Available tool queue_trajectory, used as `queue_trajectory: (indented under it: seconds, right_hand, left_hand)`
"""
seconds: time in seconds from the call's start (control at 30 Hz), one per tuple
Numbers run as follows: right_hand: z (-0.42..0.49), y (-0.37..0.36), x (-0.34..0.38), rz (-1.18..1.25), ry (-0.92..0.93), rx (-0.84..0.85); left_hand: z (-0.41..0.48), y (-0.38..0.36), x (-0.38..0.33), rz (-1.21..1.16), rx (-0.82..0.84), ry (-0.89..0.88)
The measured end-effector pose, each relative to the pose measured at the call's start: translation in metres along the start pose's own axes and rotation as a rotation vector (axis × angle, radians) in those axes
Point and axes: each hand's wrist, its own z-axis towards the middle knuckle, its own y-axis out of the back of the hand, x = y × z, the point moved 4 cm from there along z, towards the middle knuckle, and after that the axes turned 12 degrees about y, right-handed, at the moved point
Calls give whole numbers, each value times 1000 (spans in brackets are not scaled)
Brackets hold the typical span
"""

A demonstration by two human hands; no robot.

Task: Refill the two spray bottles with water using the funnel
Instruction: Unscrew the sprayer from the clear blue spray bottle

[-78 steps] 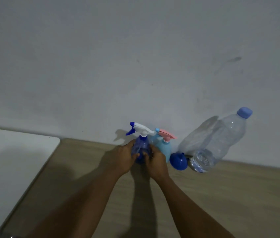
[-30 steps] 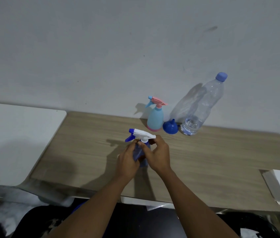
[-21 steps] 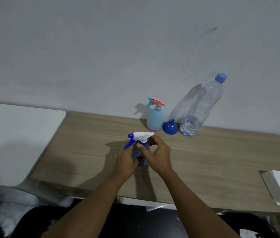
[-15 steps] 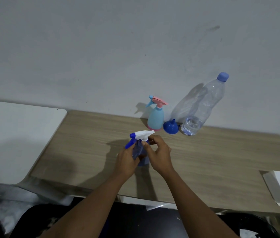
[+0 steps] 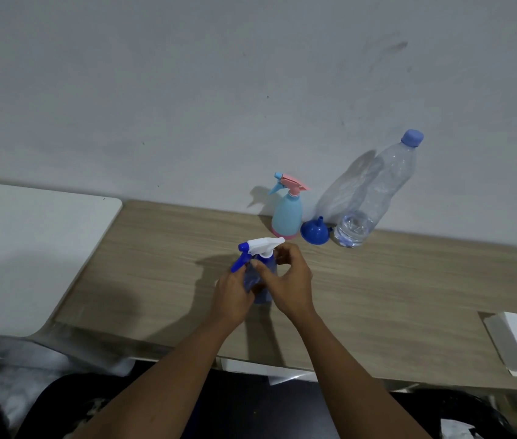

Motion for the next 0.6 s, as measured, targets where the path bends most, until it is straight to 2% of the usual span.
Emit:
queue_trajectory:
  seconds: [0.27, 0.33, 0.47, 0.6]
  right_hand:
    - [-5, 0, -1, -20, -5, -3]
    - [-1, -2, -1, -30, -13, -10]
    - [-2, 0, -1, -48, 29, -16]
    - [2, -1, -1, -48, -17, 8]
  left_hand:
    - [-9, 6, -10, -181, 24, 9]
    - [-9, 6, -8, -165, 17, 45]
    - [-13, 12, -20, -93, -5, -28]
    - [-12, 12, -20, -112, 5, -24]
